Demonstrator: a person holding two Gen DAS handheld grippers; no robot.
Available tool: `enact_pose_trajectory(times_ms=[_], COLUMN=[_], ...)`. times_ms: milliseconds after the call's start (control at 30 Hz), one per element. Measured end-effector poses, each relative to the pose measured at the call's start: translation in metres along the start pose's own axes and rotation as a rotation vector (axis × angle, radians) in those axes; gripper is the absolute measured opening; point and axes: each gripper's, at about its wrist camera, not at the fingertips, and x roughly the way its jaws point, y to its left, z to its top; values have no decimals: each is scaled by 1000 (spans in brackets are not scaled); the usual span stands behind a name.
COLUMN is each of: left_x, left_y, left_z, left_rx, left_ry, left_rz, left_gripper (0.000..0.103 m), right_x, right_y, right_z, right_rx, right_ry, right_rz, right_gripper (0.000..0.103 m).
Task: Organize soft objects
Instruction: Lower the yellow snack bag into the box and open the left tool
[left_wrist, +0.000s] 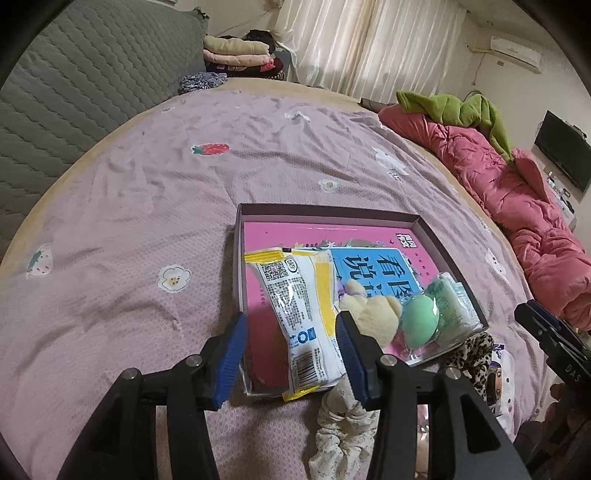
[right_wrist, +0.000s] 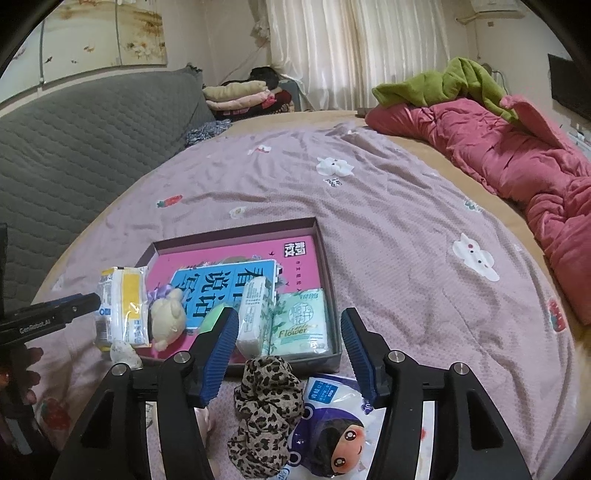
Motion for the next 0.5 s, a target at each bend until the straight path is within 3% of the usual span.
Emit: enact_pose_trajectory(times_ms=[500], left_x=[-30], left_y=[-14], left_z=[-2], left_rx=[24], left_ry=[-46], left_rz=[0], left_gripper=[50], right_x=[-28], right_y=[-2], right_z=[4], right_rx=[-2], right_ry=[-50], right_rz=[-4], right_gripper=[65])
